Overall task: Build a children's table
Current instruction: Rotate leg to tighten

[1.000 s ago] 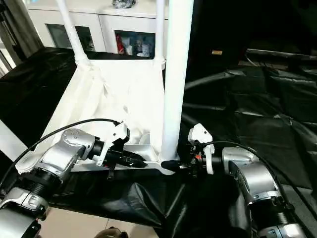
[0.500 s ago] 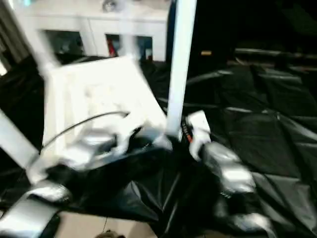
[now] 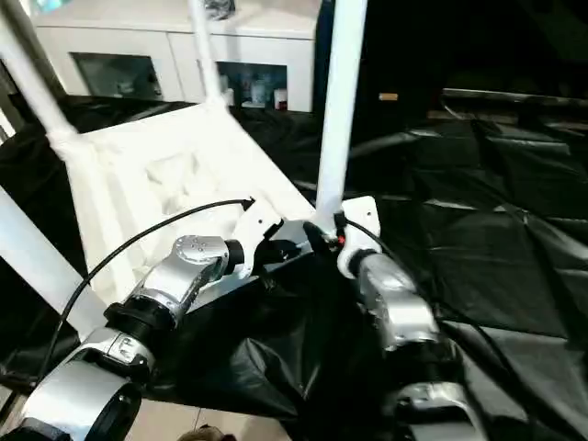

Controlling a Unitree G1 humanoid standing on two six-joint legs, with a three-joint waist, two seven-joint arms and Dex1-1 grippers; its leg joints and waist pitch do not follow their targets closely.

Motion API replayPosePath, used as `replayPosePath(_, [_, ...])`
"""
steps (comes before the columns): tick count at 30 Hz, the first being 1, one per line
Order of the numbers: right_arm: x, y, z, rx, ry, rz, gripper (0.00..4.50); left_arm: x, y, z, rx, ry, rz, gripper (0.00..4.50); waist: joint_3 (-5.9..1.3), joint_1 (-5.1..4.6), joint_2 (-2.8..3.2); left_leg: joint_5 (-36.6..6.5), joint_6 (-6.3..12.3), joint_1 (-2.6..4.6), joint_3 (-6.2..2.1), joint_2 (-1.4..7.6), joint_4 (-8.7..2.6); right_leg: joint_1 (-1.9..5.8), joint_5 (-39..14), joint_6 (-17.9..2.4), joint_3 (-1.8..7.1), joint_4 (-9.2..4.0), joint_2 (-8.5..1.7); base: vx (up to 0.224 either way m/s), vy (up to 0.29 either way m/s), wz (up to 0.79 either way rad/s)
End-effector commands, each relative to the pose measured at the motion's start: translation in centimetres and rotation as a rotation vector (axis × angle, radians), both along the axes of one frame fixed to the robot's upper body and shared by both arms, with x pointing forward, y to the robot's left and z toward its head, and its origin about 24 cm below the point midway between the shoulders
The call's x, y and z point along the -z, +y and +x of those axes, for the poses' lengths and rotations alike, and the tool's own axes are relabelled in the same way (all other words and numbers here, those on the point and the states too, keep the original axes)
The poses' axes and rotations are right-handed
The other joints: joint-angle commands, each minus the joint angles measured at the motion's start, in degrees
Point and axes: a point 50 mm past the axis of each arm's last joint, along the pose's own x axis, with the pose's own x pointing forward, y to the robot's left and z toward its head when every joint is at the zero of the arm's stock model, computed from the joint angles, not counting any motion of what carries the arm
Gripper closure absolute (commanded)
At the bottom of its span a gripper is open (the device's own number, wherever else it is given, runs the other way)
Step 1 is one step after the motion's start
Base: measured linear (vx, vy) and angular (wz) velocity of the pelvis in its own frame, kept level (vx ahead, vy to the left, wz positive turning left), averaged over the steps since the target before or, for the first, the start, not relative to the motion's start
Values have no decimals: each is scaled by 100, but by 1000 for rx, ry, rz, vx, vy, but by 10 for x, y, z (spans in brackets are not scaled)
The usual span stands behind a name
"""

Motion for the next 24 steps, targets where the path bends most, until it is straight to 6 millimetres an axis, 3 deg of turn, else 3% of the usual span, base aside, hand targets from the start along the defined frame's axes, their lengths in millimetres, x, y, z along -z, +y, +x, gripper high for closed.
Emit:
replayPosePath(1, [4,18,-10,-185,23,0,76,-25,-24,-8,188,-88,-144,450,-323,-5,-120,-1086,428,91,-103,313,-406,268,-739,-1236,213,-421,-398,0,0,0])
replayPosePath(3, [-2,8,-16,-284,18,6,76,-25,-14,-12,246,-75,-135,450,-316,27,-128,-1119,437,94,-110,329,-411,290,-839,-1219,210,-425,-397,0,0,0])
replayPosePath(5, [-5,2,-20,-338,19,5,76,-24,-9,-14,280,-65,-128,450,-320,60,-117,-1103,519,88,-99,347,-405,255,-797,-1247,214,-411,-391,0,0,0])
replayPosePath(14, [-14,-23,-48,-659,113,-66,76,-19,21,-27,422,21,-88,450,-312,115,-142,-1145,534,76,-101,372,-400,250,-934,-1312,207,-395,-412,0,0,0])
replayPosePath(20, [-16,-24,-51,-702,143,-42,76,-18,32,-32,460,65,-74,450,-300,97,-152,-1194,455,85,-103,375,-421,230,-1091,-1351,204,-409,-407,0,0,0])
replayPosePath(24, [-15,-21,-51,-712,148,-38,115,-17,33,-36,480,78,-73,450,-314,96,-148,-1059,455,88,-101,370,-405,235,-844,-1401,203,-381,-407,0,0,0])
